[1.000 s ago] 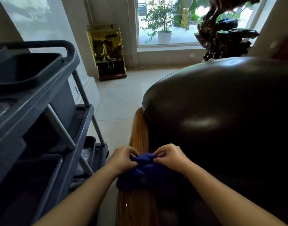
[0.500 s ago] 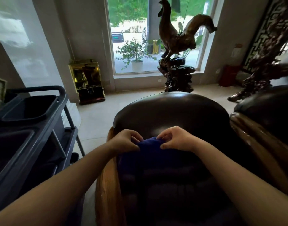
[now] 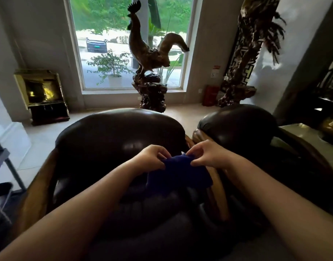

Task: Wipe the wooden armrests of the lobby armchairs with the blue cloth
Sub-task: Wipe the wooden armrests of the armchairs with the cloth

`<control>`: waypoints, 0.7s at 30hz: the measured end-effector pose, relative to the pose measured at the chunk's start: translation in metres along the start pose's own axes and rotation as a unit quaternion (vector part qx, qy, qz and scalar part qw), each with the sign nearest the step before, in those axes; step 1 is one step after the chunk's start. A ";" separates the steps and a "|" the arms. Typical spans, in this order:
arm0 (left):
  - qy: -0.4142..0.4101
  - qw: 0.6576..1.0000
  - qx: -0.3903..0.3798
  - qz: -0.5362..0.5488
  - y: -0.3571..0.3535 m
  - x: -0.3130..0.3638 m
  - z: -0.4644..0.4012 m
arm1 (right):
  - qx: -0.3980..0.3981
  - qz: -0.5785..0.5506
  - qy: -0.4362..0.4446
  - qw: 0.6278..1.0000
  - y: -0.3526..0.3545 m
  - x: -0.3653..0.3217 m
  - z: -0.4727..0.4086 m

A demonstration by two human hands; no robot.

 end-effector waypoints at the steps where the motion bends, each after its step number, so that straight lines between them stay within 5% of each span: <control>1: -0.006 1.000 0.000 0.000 -0.013 0.018 -0.007 | 0.004 0.003 -0.004 1.000 0.017 0.013 0.010; 10: -0.035 0.998 0.015 -0.060 -0.081 0.120 -0.128 | 0.054 -0.026 -0.019 0.998 0.142 0.124 0.009; 21: 0.050 0.996 0.006 -0.067 -0.219 0.101 -0.324 | 0.009 -0.034 -0.073 0.997 0.210 0.337 -0.095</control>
Point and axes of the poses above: each hand's wrist, its own z-axis away from the middle knuckle, its own y-axis out of the back of the hand, x = y × z, the point moved 3 cm from there along -z, towards the middle knuckle, and after that the axes turned 13 degrees about -z, right-handed, at the moved point
